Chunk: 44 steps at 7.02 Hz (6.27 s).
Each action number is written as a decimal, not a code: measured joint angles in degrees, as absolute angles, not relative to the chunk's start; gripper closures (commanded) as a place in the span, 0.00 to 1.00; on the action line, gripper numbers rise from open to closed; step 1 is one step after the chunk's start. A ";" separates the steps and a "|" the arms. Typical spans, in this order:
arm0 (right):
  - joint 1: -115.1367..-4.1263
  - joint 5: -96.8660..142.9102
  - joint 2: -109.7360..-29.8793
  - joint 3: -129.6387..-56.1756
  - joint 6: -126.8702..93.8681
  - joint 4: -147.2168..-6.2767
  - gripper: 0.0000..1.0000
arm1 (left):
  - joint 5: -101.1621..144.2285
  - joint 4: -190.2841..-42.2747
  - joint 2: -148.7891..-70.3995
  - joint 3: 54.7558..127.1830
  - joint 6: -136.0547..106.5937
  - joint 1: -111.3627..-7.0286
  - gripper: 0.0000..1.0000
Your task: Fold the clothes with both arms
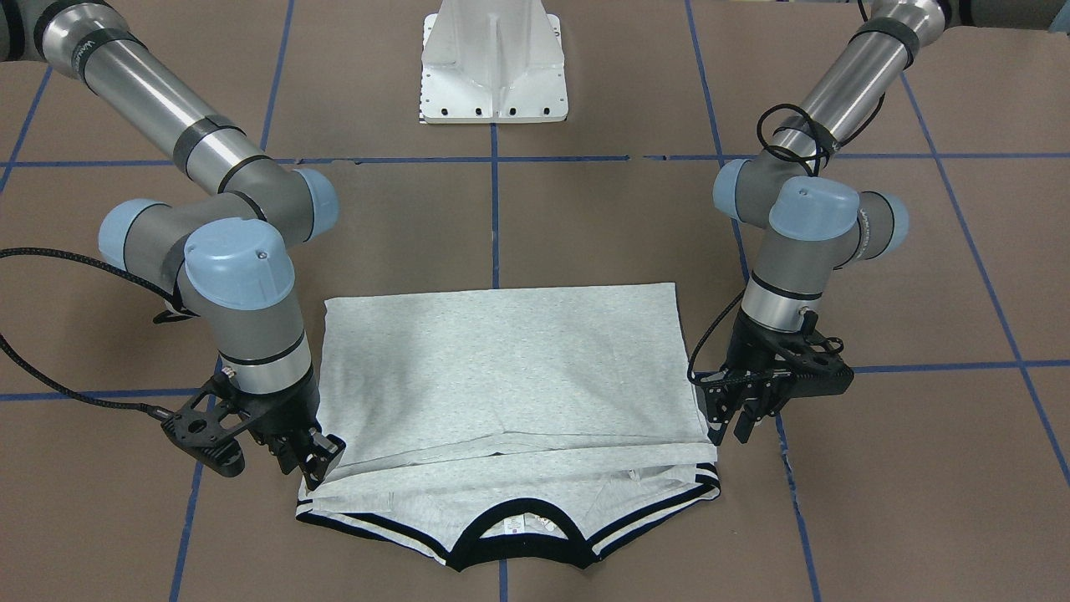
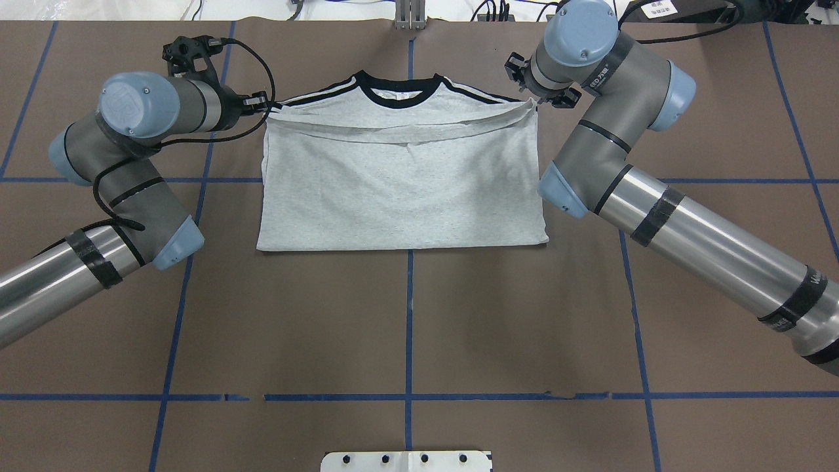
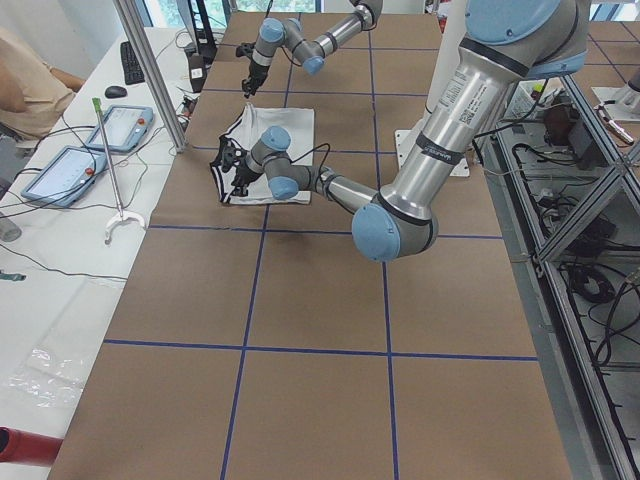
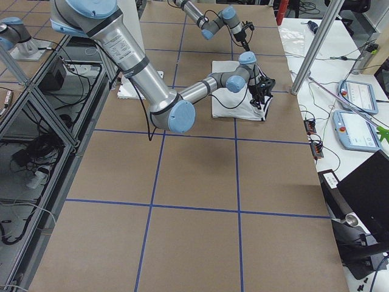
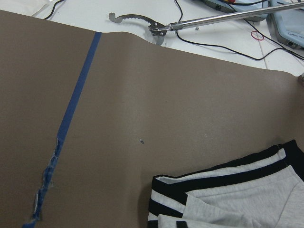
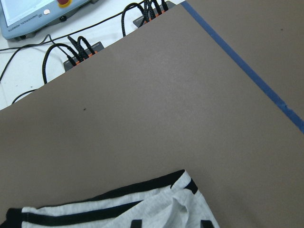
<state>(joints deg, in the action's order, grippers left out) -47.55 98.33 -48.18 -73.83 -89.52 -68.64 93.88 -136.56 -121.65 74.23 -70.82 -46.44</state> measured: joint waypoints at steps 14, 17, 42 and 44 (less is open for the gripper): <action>-30.24 92.08 -70.55 -97.26 -108.04 -68.20 1.00 | 94.39 -138.95 -121.03 76.44 -70.93 -46.67 0.53; -28.82 92.33 -75.72 -104.61 -108.69 -68.61 1.00 | 94.42 -139.10 -121.16 76.89 -71.16 -46.54 0.53; -24.11 88.15 -82.86 -122.17 -113.82 -69.24 0.00 | 98.82 -125.52 -106.67 101.17 -100.70 -23.13 0.46; -24.09 88.13 -82.81 -122.21 -113.82 -69.18 0.00 | 98.81 -125.51 -106.29 101.62 -100.56 -23.18 0.43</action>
